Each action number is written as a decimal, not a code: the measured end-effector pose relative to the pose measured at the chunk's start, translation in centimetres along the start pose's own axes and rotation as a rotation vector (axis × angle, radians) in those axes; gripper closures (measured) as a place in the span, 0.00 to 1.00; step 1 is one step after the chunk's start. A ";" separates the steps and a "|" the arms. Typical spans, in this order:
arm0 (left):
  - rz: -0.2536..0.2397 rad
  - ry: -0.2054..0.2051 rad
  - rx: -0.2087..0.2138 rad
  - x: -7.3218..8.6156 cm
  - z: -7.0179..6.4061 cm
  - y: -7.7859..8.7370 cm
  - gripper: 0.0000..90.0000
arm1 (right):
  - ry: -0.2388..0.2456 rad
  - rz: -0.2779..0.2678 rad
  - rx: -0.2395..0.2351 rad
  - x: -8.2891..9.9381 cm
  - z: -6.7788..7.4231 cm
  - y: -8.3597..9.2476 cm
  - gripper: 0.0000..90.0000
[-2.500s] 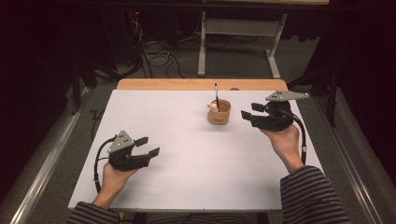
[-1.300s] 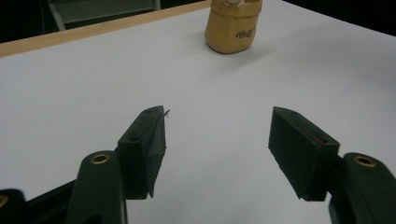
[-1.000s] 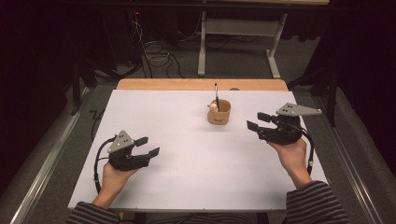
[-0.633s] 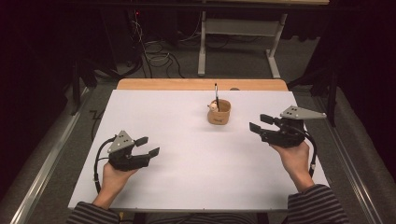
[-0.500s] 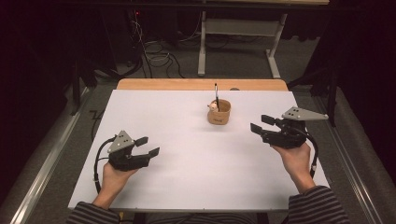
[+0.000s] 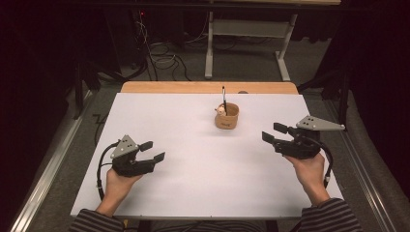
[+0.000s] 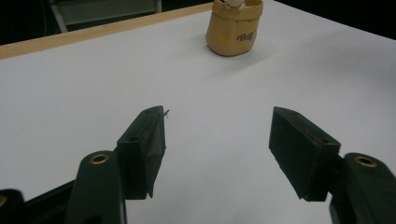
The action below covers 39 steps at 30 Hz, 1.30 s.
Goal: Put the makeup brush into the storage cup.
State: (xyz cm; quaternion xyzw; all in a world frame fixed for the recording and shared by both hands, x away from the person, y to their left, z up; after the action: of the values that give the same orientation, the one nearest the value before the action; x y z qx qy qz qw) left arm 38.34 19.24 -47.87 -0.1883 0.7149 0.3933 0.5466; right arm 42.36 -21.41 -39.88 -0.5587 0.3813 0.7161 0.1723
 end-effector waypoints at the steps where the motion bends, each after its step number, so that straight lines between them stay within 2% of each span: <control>1: -0.001 -0.001 0.000 0.0 0.0 0.0 0.40 | -0.004 0.000 0.000 0.1 0.0 0.1 0.46; 39: -0.014 0.012 0.012 -0.1 0.0 0.1 0.39 | -0.097 -0.022 -0.031 4.3 0.2 2.2 0.45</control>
State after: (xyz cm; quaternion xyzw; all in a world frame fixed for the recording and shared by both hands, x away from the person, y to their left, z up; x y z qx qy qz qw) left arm 38.28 19.29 -47.68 -0.1927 0.7192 0.3840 0.5461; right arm 39.36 -23.47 -43.08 -0.5302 0.3552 0.7462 0.1896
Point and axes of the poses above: each handheld gripper's, and its own axes: y roughly backward along the jaws, x roughly out of its underside, z roughly to its left, the point moved 6 cm from there along -y, roughly forward along the jaws, and after that the axes turned 4 degrees about -z, right-handed, at the moved point
